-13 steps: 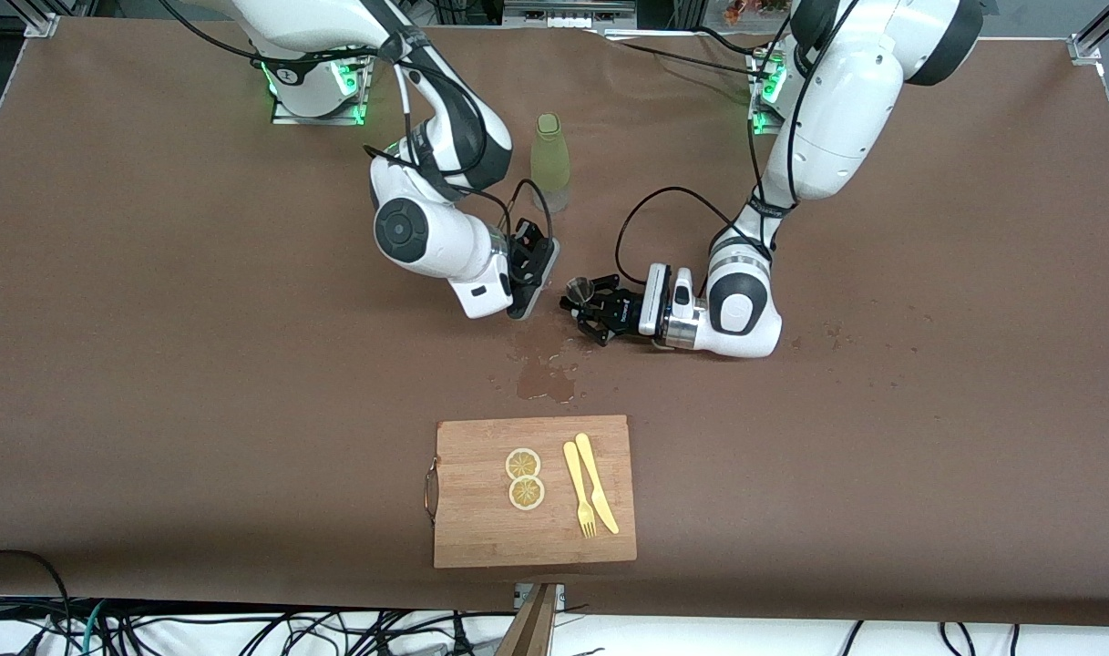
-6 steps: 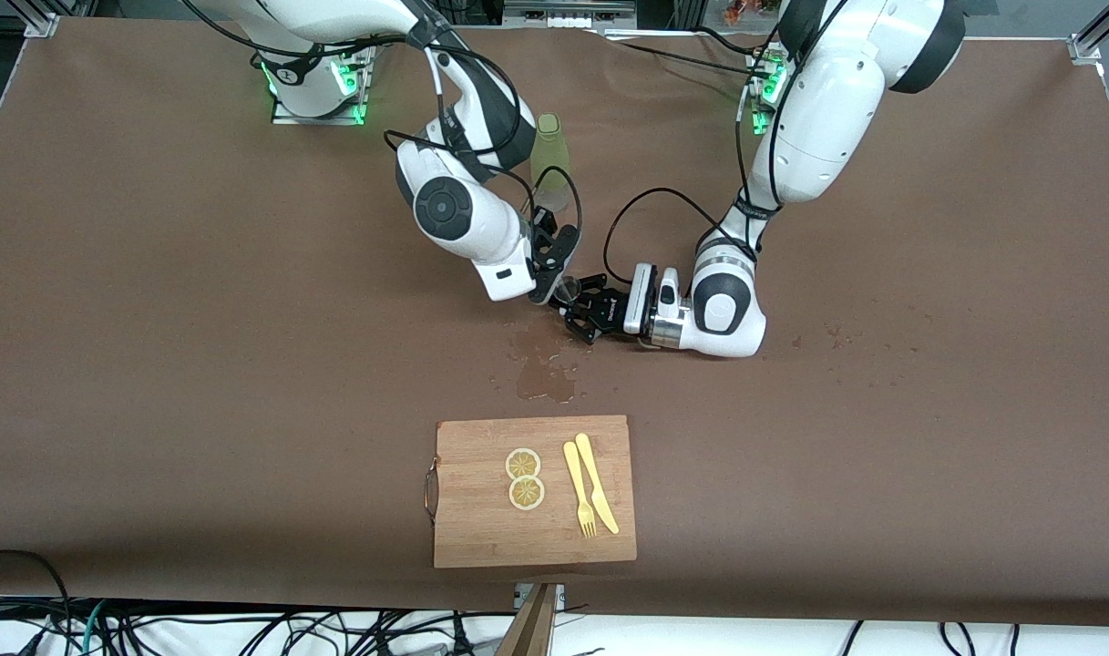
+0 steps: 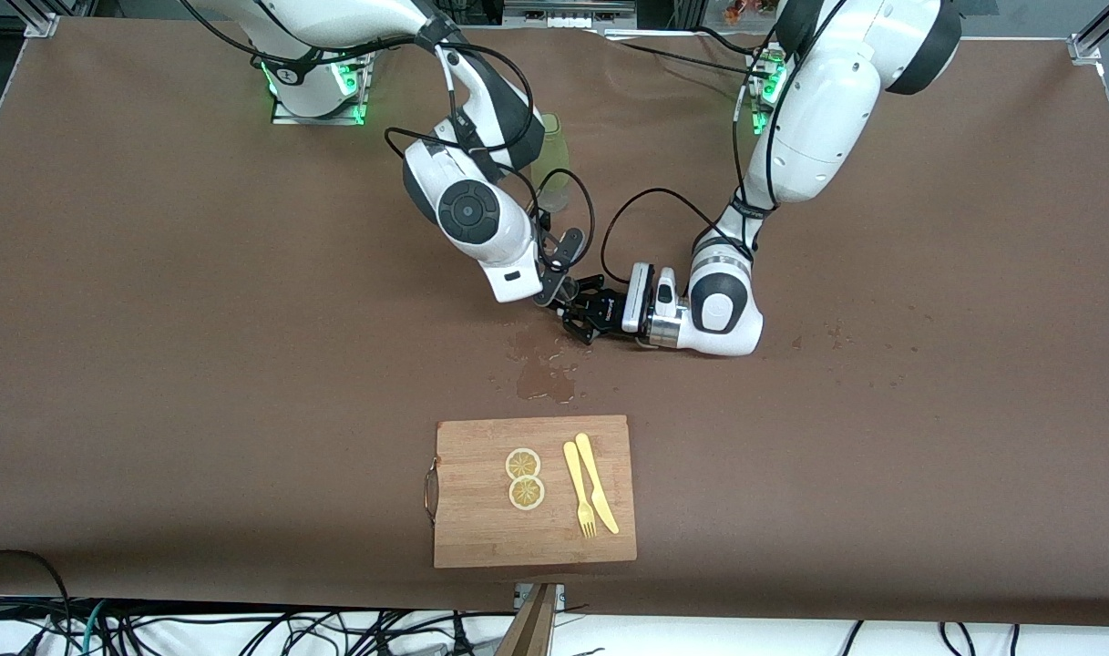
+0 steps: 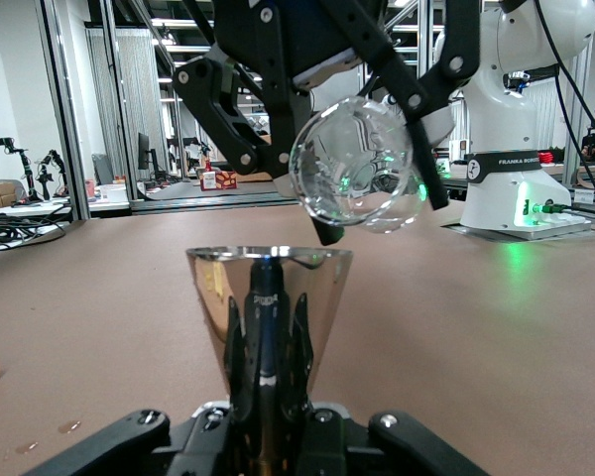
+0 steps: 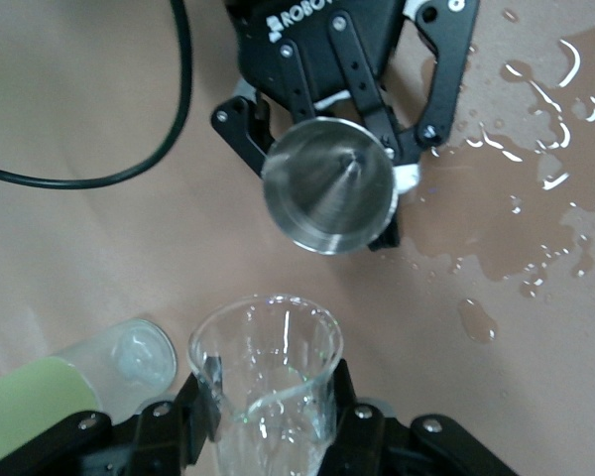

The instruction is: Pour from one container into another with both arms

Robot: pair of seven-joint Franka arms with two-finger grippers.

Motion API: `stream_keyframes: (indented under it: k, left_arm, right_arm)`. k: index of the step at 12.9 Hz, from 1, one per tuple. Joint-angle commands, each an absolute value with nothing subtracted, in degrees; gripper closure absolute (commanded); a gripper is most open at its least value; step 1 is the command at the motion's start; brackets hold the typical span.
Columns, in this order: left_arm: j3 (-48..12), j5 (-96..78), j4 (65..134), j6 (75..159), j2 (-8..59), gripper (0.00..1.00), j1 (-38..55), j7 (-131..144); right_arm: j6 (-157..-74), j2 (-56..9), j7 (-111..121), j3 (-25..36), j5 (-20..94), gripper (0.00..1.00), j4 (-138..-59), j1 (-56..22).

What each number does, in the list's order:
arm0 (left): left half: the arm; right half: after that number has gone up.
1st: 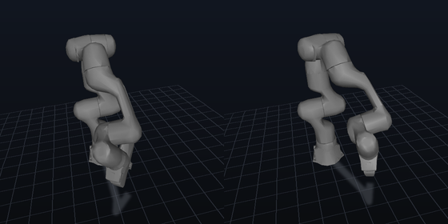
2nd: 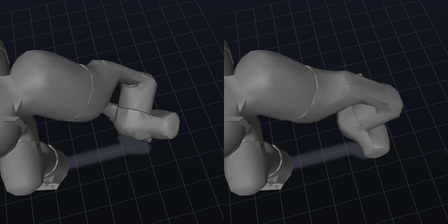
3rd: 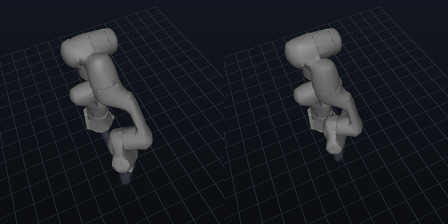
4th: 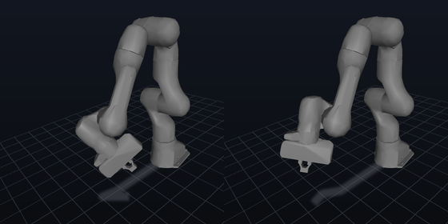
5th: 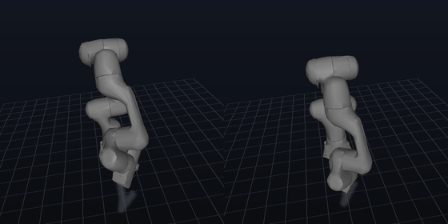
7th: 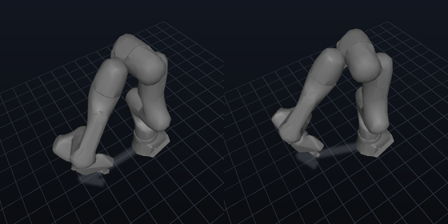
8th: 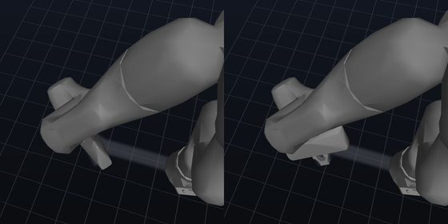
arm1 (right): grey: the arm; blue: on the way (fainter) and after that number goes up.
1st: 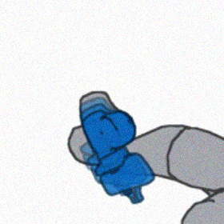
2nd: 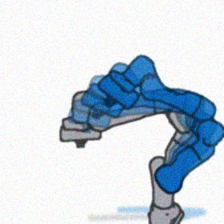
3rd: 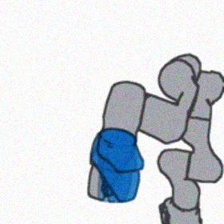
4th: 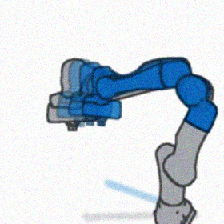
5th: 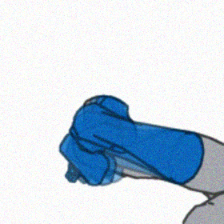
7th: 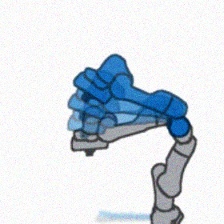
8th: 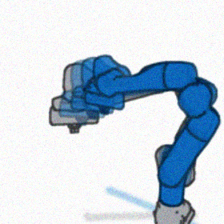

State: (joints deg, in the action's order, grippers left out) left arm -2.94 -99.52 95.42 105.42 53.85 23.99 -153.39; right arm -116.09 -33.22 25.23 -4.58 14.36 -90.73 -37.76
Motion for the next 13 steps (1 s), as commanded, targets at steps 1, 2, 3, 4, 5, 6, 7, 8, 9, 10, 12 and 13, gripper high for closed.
stream_keyframes:
  k: [1, 2, 3, 4, 5, 6, 7, 8, 9, 10, 12, 13]
  left_arm:
    - [-2.37, -102.13, 94.48, 105.82, 54.49, 1.00, 25.57, -155.92]
    - [-2.37, -102.30, 94.48, 105.99, 54.49, 1.00, 25.58, -155.92]
    - [-2.37, -102.83, 94.57, 106.52, 54.49, 1.00, 25.58, -156.18]
    - [-2.37, -102.92, 94.57, 106.78, 54.49, 1.00, 25.66, -156.62]
    - [-2.37, -103.09, 94.57, 106.96, 54.49, 1.00, 25.66, -156.62]
    - [-2.37, -103.27, 94.66, 107.05, 54.49, 1.00, 25.66, -156.71]
    - [-2.37, -103.45, 94.75, 107.14, 54.49, 1.00, 25.84, -156.71]
    - [-2.37, -103.53, 94.83, 107.14, 54.49, 1.00, 26.10, -156.80]
    - [-2.37, -103.54, 94.83, 107.14, 54.49, 1.00, 26.10, -156.80]
    - [-2.37, -103.54, 94.83, 107.14, 54.49, 1.00, 26.10, -156.80]
    - [-2.46, -103.97, 94.92, 107.14, 54.49, 1.00, 26.28, -156.80]
    - [-2.46, -104.50, 95.10, 107.14, 54.49, 1.00, 26.71, -156.88]
  right_arm:
    - [-114.61, -34.01, 21.72, -4.31, 11.17, 0.87, -88.25, -38.76]
    - [-114.61, -34.01, 21.19, -4.13, 10.99, 0.87, -87.98, -38.85]
    - [-114.61, -34.10, 21.18, -3.96, 10.64, 0.87, -87.37, -38.93]
    - [-114.61, -34.36, 21.09, -3.96, 10.37, 0.87, -86.23, -38.85]
    - [-114.52, -34.63, 21.01, -3.87, 10.20, 0.87, -85.61, -38.93]
    - [-114.43, -34.89, 20.74, -3.87, 9.06, 0.87, -85.43, -39.02]
    - [-113.04, -34.98, 20.05, -3.87, 7.31, 0.87, -85.26, -39.63]
    - [-111.64, -34.98, 19.26, -3.87, 5.73, 0.87, -84.30, -40.16]
    - [-109.18, -35.59, 19.07, -3.95, 3.54, 0.87, -82.72, -40.43]
    - [-107.25, -36.29, 18.99, -3.96, 2.99, 0.87, -80.97, -40.60]
    - [-106.26, -36.91, 18.98, -3.87, 2.12, 0.87, -79.90, -41.39]
    - [-106.09, -37.00, 18.90, -3.87, 0.37, 0.87, -79.81, -41.74]
